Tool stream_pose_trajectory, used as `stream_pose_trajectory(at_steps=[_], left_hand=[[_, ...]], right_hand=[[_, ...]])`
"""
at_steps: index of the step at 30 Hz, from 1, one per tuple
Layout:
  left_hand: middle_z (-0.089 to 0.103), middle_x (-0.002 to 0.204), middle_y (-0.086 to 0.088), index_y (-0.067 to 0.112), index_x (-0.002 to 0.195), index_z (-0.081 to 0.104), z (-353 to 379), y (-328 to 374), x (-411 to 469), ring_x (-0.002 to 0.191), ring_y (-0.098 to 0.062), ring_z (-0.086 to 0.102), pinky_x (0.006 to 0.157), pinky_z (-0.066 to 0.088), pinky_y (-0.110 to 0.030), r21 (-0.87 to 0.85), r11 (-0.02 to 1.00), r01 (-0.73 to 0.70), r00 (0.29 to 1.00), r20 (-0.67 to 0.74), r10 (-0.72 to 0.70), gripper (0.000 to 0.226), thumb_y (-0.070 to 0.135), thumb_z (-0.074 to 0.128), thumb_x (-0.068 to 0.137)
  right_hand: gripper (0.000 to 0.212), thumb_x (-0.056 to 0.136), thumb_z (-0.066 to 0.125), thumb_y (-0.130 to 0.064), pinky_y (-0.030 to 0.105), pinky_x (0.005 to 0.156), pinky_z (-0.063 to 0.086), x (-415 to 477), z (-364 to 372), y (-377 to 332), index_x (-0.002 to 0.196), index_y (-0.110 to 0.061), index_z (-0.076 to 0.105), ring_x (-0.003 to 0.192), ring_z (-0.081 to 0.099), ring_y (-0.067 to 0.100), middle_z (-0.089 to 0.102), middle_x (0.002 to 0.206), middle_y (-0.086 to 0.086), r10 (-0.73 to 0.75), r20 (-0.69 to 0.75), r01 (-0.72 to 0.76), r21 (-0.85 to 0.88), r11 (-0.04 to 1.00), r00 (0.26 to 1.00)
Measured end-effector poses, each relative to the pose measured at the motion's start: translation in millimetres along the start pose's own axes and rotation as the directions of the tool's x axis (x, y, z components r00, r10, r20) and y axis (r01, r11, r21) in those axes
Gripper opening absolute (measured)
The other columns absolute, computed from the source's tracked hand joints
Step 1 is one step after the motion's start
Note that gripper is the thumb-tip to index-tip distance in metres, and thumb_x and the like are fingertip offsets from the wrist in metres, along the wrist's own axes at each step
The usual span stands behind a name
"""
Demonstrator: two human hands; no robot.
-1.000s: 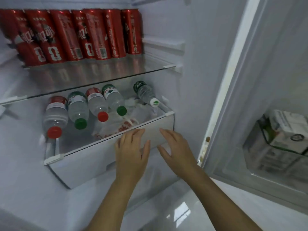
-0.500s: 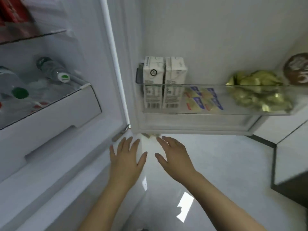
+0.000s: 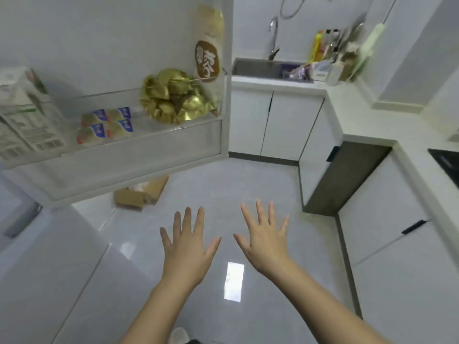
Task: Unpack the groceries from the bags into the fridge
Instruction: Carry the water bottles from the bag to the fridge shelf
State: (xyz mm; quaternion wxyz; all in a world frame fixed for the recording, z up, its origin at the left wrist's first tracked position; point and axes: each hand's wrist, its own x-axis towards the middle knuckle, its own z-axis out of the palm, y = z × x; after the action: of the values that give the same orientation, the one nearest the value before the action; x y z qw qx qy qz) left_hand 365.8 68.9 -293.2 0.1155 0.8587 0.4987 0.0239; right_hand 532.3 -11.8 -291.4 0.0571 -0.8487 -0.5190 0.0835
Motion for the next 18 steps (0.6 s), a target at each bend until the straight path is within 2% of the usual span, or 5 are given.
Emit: stream_pose_trajectory(at_steps=[5, 9, 18], left_hand=[[-0.007, 0.164, -0.002, 0.028, 0.155, -0.009, 9.9, 62.6, 10.3, 0.150, -0.023, -0.015, 0.118, -0.004, -0.055, -0.024, 0.985, -0.169, 0.986, -0.001, 0.169, 0.078, 0.067, 0.022, 0.094], [-0.009, 0.164, 0.000, 0.030, 0.155, -0.009, 19.0, 110.8, 28.1, 0.149, -0.021, -0.016, 0.119, -0.004, -0.053, -0.059, 0.953, -0.298, 0.954, 0.014, 0.299, 0.078, 0.067, 0.020, 0.093], [-0.005, 0.164, 0.001, 0.030, 0.155, -0.004, 56.4, 239.1, 85.0, 0.150, -0.020, -0.015, 0.119, -0.005, -0.052, -0.135, 0.830, -0.541, 0.826, 0.103, 0.555, 0.076, 0.066, 0.022, 0.093]], right_hand=[[0.073, 0.098, 0.029, -0.061, 0.067, 0.113, -0.008, -22.6, -16.0, 61.4, 0.154, -0.036, -0.010, 0.147, -0.024, 0.033, -0.016, 0.163, 0.005, 0.191, -0.043, -0.190, 0.034, 0.981, 0.981], [0.073, 0.098, 0.027, -0.061, 0.066, 0.113, -0.010, -37.6, -20.8, 106.0, 0.154, -0.035, -0.013, 0.147, -0.025, 0.033, -0.018, 0.163, 0.005, 0.340, -0.066, -0.338, 0.042, 0.940, 0.938], [0.075, 0.098, 0.027, -0.062, 0.064, 0.112, -0.010, -47.5, -30.3, 218.1, 0.153, -0.035, -0.015, 0.147, -0.025, 0.032, -0.019, 0.163, 0.005, 0.636, -0.069, -0.632, 0.071, 0.772, 0.769]])
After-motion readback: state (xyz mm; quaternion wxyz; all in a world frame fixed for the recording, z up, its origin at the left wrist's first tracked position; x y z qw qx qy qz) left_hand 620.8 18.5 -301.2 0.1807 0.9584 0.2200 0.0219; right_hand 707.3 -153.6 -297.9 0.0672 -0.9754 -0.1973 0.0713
